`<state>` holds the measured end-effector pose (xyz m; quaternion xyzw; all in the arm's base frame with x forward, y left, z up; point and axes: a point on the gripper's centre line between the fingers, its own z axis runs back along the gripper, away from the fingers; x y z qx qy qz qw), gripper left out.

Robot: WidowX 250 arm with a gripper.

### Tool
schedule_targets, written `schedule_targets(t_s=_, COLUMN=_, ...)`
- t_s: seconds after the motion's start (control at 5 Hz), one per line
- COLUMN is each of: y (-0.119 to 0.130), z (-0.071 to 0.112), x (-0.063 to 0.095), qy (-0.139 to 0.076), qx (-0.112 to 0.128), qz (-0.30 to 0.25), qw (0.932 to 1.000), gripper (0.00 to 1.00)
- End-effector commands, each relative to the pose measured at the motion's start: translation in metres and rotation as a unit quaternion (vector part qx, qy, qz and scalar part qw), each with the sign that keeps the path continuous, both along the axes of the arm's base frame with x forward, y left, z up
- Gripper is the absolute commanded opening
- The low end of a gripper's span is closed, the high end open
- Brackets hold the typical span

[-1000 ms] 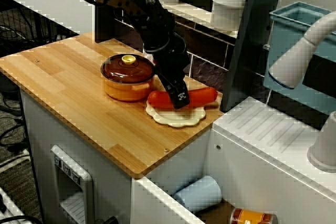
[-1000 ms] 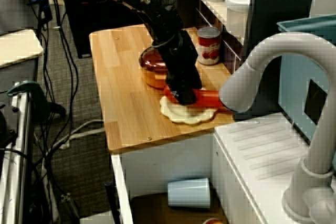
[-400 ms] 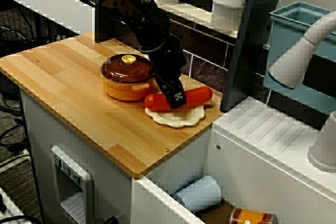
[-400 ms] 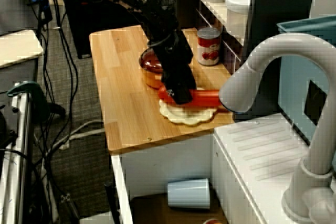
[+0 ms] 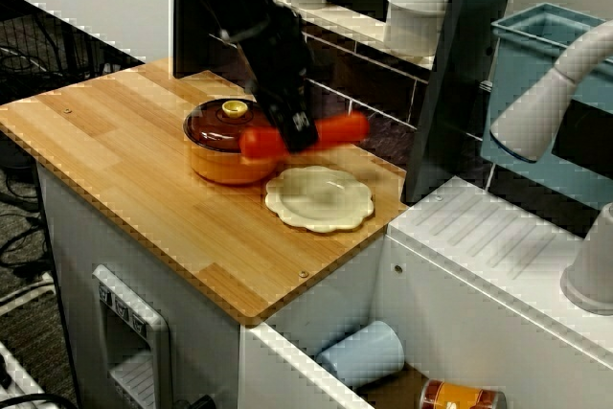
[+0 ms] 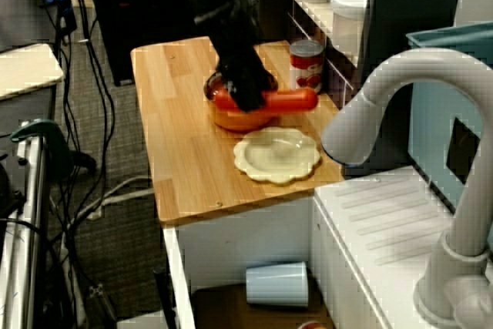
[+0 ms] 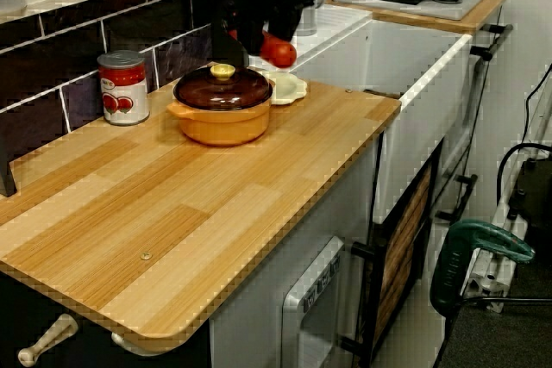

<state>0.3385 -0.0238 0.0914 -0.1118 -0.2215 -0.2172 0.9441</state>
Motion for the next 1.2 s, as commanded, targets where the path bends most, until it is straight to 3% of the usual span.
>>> schedule_targets(t_s=0.0, y=0.045, z=0.06, x=-0.02, qy=-0.031, qx=-0.031, qz=0.033, qw=0.9985, gripper=0.0)
schedule_targets(t_s=0.4, y=0.095, z=0.054, x=-0.031, qy=0.003, qx=-0.028, qz=0.063, qw=0.9976, gripper=0.0)
schedule_targets(t_s=0.6, y=0.112, z=0.037, x=-0.036, qy=0.02, qx=-0.017, qz=0.081, qw=0.9964, gripper=0.0)
schedule_targets(t_s=1.0, y=0.162, z=0.019, x=-0.042, qy=0.032, qx=-0.006, qz=0.13, qw=0.991, gripper=0.0)
